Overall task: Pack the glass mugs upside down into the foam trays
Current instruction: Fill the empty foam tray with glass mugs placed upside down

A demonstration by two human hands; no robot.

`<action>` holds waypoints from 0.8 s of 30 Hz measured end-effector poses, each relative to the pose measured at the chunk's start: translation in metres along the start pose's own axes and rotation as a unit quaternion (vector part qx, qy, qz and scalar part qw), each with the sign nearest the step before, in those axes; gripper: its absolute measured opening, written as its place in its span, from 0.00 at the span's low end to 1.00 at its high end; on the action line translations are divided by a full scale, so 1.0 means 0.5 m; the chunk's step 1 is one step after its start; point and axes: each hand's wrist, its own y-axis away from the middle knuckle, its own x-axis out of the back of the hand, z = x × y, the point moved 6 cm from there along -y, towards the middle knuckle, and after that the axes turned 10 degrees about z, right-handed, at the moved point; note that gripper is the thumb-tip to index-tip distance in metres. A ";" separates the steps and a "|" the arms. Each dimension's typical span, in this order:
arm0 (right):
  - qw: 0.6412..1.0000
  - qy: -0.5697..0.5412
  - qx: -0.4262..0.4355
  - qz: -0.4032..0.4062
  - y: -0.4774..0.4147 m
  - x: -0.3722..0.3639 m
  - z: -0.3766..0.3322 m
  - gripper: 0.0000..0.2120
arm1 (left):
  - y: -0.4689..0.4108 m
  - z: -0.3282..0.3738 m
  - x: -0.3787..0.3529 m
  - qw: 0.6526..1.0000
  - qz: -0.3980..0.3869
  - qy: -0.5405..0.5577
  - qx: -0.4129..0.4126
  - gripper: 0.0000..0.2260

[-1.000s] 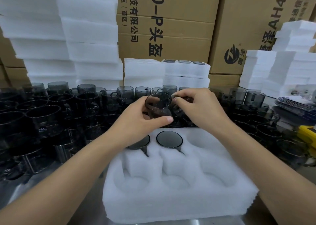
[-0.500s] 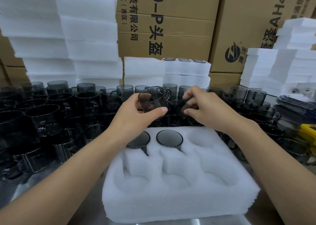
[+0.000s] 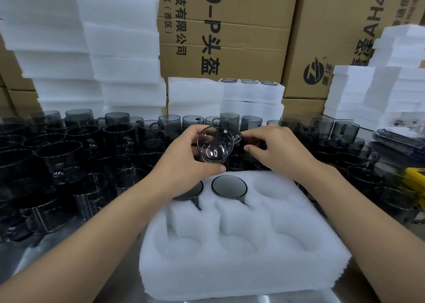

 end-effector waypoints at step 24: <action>0.826 -0.497 -0.266 -0.010 0.027 -0.028 -0.058 0.14 | 0.002 0.013 -0.007 0.997 -0.026 0.060 -0.049 0.31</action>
